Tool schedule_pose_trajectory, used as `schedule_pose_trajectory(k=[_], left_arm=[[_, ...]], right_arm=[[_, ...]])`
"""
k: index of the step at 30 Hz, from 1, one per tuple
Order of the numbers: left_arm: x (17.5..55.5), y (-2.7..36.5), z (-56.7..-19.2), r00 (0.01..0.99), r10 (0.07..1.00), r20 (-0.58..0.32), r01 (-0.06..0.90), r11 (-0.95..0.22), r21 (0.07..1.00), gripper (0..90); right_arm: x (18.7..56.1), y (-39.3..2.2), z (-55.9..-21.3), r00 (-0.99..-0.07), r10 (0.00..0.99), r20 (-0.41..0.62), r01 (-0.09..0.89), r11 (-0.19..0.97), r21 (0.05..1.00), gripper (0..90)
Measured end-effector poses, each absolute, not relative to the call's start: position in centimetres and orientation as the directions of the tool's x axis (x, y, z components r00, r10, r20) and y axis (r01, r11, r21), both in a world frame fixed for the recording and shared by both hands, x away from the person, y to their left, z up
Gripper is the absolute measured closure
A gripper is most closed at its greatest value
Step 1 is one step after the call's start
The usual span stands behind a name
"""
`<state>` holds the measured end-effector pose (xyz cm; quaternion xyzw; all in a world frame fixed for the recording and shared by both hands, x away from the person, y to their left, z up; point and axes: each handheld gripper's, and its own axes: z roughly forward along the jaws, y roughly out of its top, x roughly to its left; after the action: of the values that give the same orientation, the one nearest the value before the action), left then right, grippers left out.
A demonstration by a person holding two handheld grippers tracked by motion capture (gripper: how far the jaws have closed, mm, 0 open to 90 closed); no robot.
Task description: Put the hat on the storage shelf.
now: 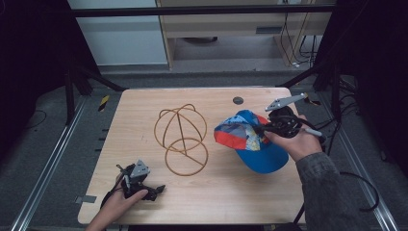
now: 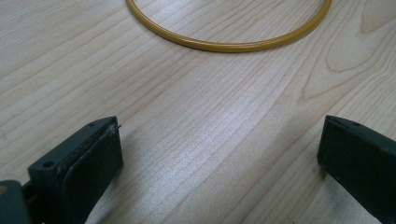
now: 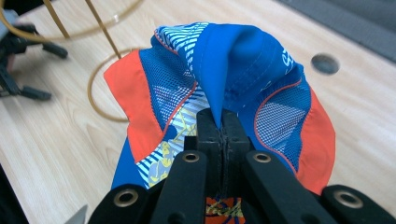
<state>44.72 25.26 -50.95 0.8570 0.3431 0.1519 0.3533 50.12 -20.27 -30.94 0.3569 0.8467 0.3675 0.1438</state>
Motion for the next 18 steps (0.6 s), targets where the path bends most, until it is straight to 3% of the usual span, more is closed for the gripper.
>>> schedule_pose_trajectory(k=[18], left_arm=[[44.7,25.2,-51.0,0.718,0.696,0.018,0.48,-0.514,0.711,0.0]], right_arm=[[50.0,-18.4,-23.3,-0.699,0.713,-0.056,0.352,0.411,0.841,89.3]])
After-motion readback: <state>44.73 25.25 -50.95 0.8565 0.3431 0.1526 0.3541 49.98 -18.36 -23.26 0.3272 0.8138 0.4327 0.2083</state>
